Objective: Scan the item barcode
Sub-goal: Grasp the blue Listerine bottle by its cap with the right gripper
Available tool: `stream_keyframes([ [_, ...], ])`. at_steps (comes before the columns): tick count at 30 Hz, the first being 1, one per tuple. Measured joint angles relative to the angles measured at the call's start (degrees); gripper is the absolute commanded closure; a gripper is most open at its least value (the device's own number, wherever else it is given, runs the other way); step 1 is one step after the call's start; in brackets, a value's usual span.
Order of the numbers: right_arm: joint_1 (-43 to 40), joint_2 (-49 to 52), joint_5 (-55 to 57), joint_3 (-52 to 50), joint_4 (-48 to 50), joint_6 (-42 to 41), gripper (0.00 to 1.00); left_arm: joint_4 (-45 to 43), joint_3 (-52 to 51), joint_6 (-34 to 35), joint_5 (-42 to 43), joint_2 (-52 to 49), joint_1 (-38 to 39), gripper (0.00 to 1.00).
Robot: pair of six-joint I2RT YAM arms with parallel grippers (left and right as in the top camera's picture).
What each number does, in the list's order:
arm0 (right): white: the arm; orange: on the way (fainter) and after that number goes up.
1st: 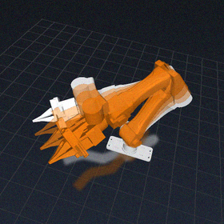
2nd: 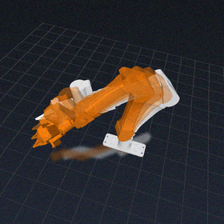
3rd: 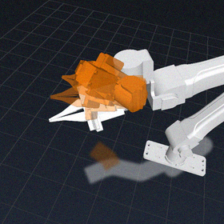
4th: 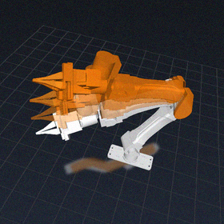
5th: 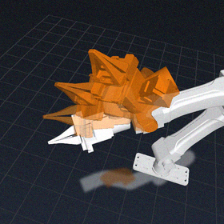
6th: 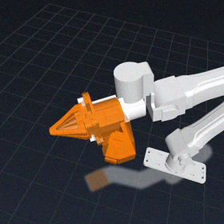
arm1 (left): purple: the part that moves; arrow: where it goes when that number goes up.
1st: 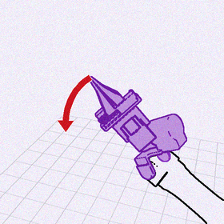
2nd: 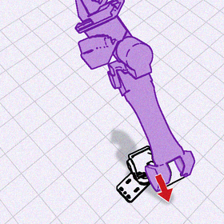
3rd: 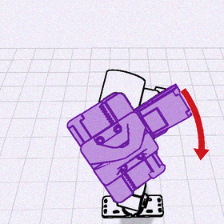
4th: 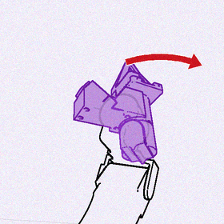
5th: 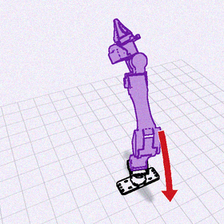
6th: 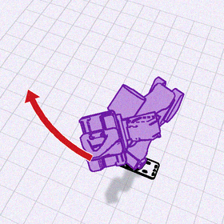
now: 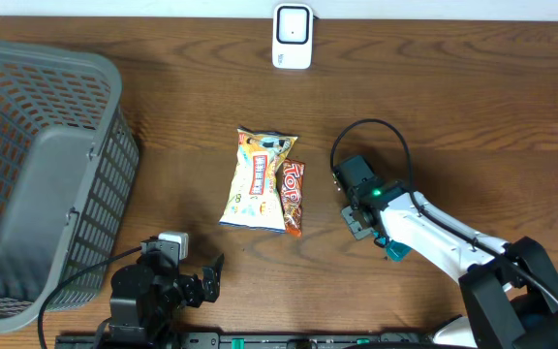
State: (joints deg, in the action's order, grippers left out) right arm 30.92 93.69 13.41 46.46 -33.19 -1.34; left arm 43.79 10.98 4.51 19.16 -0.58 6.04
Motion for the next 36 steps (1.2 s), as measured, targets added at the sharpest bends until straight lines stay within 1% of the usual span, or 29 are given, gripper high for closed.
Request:
stream_keyframes([
  [3,0.0,0.6,-4.1,0.9,2.5,0.3,0.62,0.0,0.0,0.0,0.0,0.0,0.0,0.00],
  [4,0.0,1.0,-5.2,1.3,3.4,0.2,0.65,0.0,0.0,0.0,0.0,0.0,0.0,0.00],
  [7,0.1,2.3,-8.7,2.1,5.7,-1.1,0.69,0.0,0.0,0.0,0.0,0.0,0.0,0.00],
  [8,0.2,2.5,-9.7,2.3,6.9,-2.1,0.68,0.0,0.0,0.0,0.0,0.0,0.0,0.00],
  [10,0.2,3.0,-11.7,2.6,9.7,-4.6,0.60,0.0,0.0,0.0,0.0,0.0,0.0,0.00],
  [15,0.1,3.7,-14.9,2.7,17.2,-12.5,0.63,0.0,0.0,0.0,0.0,0.0,0.0,0.00],
  [20,-1.6,4.1,-15.1,2.7,21.0,-19.5,0.64,0.0,0.0,0.0,0.0,0.0,0.0,0.00],
  [23,-3.5,4.1,-15.1,2.8,21.5,-25.0,0.64,0.0,0.0,0.0,0.0,0.0,0.0,0.00],
  [28,-6.0,4.1,-15.3,2.8,21.5,-34.9,0.70,0.0,0.0,0.0,0.0,0.0,0.0,0.00],
  [30,-6.3,4.1,-15.3,2.8,21.5,-37.8,0.69,0.0,0.0,0.0,0.0,0.0,0.0,0.00],
  [34,-6.4,4.1,-14.9,2.8,21.2,-40.3,0.63,0.0,0.0,0.0,0.0,0.0,0.0,0.00],
  [36,-6.4,4.1,-14.5,2.8,20.8,-41.8,0.62,0.0,0.0,0.0,0.0,0.0,0.0,0.00],
])
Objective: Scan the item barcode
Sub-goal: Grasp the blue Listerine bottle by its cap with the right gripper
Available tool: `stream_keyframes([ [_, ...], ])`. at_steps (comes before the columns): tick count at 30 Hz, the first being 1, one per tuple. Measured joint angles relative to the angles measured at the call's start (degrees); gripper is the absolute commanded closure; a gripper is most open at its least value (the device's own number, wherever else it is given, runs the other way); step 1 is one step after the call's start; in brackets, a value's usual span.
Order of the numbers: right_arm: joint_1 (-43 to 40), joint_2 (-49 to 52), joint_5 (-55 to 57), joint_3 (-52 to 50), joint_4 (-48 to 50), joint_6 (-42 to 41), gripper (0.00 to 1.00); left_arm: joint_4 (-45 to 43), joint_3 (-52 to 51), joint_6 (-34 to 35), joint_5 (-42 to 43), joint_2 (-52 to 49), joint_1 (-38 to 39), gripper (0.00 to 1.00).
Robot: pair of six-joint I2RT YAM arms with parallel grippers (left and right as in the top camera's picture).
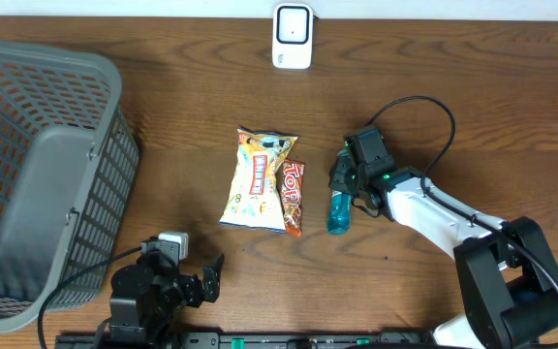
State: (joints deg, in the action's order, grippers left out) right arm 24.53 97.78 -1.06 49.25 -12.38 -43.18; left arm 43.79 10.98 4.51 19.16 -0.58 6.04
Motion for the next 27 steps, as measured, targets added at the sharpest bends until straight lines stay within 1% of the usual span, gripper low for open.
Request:
stream_keyframes([
  [2,0.0,0.0,0.7,0.0,-0.7,-2.6,0.55,0.0,0.0,0.0,0.0,0.0,0.0,0.00],
  [3,0.0,0.1,0.9,0.0,-0.9,-3.9,0.49,0.0,0.0,0.0,0.0,0.0,0.0,0.00],
  [5,0.0,0.4,1.4,0.0,-1.3,-6.8,0.46,0.0,0.0,0.0,0.0,0.0,0.0,0.00],
  [10,0.0,0.4,1.9,0.1,-2.5,-9.9,0.46,0.0,0.0,0.0,0.0,0.0,0.0,0.00],
  [13,0.0,0.3,1.9,0.4,-4.6,-10.6,0.50,0.0,0.0,0.0,0.0,0.0,0.0,0.00],
  [15,0.0,-0.1,1.8,0.7,-6.2,-11.1,0.50,0.0,0.0,0.0,0.0,0.0,0.0,0.00],
  [19,0.0,-2.6,1.7,0.7,-9.6,-11.0,0.46,0.0,0.0,0.0,0.0,0.0,0.0,0.00],
  [20,0.0,-3.3,1.7,0.7,-10.3,-10.6,0.42,0.0,0.0,0.0,0.0,0.0,0.0,0.00],
  [23,0.0,-6.9,1.7,0.7,-14.4,-9.7,0.38,0.0,0.0,0.0,0.0,0.0,0.0,0.00],
  [25,0.0,-10.2,2.1,0.8,-17.7,-9.0,0.29,0.0,0.0,0.0,0.0,0.0,0.0,0.00],
  [26,0.0,-13.0,2.4,0.8,-19.9,-7.8,0.09,0.0,0.0,0.0,0.0,0.0,0.0,0.00],
  [27,0.0,-14.0,2.5,0.8,-20.3,-7.6,0.01,0.0,0.0,0.0,0.0,0.0,0.0,0.00],
])
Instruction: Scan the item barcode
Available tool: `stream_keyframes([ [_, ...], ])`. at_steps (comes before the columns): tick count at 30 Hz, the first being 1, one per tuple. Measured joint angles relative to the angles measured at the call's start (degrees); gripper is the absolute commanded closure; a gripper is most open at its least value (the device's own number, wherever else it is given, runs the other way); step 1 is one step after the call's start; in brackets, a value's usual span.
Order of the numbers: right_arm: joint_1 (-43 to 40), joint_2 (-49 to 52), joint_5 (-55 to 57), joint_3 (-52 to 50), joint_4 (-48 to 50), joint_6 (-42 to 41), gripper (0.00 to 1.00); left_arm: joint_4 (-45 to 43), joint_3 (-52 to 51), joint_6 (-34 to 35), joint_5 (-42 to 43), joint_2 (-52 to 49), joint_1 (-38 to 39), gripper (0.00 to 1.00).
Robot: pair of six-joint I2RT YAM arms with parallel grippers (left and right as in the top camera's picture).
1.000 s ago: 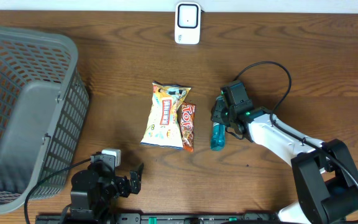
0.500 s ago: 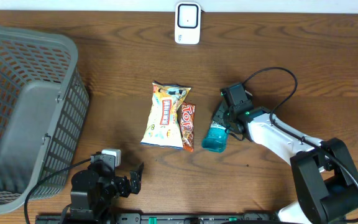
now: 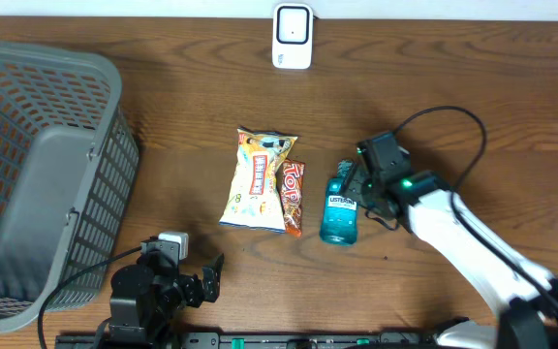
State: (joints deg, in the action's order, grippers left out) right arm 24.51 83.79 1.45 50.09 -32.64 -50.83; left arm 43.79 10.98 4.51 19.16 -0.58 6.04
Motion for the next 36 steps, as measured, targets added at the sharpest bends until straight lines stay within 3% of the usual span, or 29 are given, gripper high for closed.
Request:
stream_keyframes([
  [6,0.0,-9.5,-2.3,0.0,-4.0,7.6,0.01,0.0,0.0,0.0,0.0,0.0,0.0,0.00],
  [11,0.3,-12.0,-4.5,0.0,-3.9,13.1,0.07,0.0,0.0,0.0,0.0,0.0,0.0,0.00],
  [13,1.1,-11.7,-4.8,0.0,-4.4,15.0,0.07,0.0,0.0,0.0,0.0,0.0,0.0,0.00],
  [15,2.4,-10.8,-4.9,0.0,-5.1,16.3,0.01,0.0,0.0,0.0,0.0,0.0,0.0,0.00],
  [30,6.7,-4.3,1.0,0.0,-9.0,15.3,0.01,0.0,0.0,0.0,0.0,0.0,0.0,0.00],
  [36,6.8,5.5,2.2,5.3,-13.5,15.3,0.01,0.0,0.0,0.0,0.0,0.0,0.0,0.00],
])
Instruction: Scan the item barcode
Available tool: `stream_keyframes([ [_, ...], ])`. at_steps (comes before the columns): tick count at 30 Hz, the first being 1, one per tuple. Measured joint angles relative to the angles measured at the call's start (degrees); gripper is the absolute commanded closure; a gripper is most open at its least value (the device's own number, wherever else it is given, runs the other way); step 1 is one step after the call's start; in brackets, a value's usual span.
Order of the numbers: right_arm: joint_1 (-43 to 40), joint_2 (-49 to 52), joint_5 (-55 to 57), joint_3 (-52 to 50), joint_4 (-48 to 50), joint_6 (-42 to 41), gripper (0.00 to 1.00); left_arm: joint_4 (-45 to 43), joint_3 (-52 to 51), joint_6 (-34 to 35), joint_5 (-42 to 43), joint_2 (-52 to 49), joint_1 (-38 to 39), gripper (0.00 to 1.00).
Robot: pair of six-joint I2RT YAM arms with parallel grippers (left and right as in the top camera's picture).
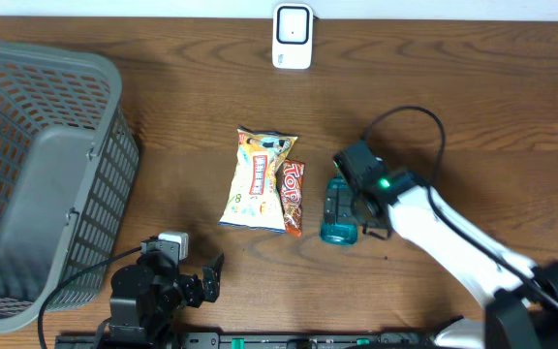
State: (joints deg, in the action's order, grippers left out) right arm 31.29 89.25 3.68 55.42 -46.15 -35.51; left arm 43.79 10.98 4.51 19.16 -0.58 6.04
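A teal mouthwash bottle lies on the wooden table just right of the snacks, with a dark panel facing up instead of its printed label. My right gripper is at the bottle's upper end and appears shut on it, the white arm trailing to the lower right. The white barcode scanner stands at the table's far edge, well away from the bottle. My left gripper rests at the front edge, away from everything; its jaw state is unclear.
A yellow snack bag and a red Top bar lie side by side left of the bottle. A large grey basket fills the left side. A small orange packet sits at the right edge.
The bottle has turned over: its Listerine label faced up before, a dark panel shows now. My right gripper has shifted slightly left and forward. The left arm is unchanged.
My right gripper first sat low on the table right of the snacks, with only a bit of teal by it. Then it held the bottle beside the Top bar. After that the label faced up, and now the bottle is rotated with a dark side up.
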Motion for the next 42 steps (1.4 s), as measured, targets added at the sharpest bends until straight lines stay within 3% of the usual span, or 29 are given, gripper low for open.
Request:
stream_keyframes([
  [7,3.5,12.5,3.4,15.4,-10.3,0.6,0.01,0.0,0.0,0.0,0.0,0.0,0.0,0.00],
  [15,7.3,24.4,4.8,18.8,-15.7,-1.3,0.07,0.0,0.0,0.0,0.0,0.0,0.0,0.00],
  [20,7.3,25.7,4.6,19.9,-17.0,-2.6,0.23,0.0,0.0,0.0,0.0,0.0,0.0,0.00],
  [30,7.3,26.3,4.8,19.9,-17.5,-2.8,0.37,0.0,0.0,0.0,0.0,0.0,0.0,0.00],
  [36,6.3,25.2,3.3,18.4,-15.4,0.4,0.58,0.0,0.0,0.0,0.0,0.0,0.0,0.00],
  [42,4.1,25.0,1.7,17.8,-15.1,4.9,0.67,0.0,0.0,0.0,0.0,0.0,0.0,0.00],
])
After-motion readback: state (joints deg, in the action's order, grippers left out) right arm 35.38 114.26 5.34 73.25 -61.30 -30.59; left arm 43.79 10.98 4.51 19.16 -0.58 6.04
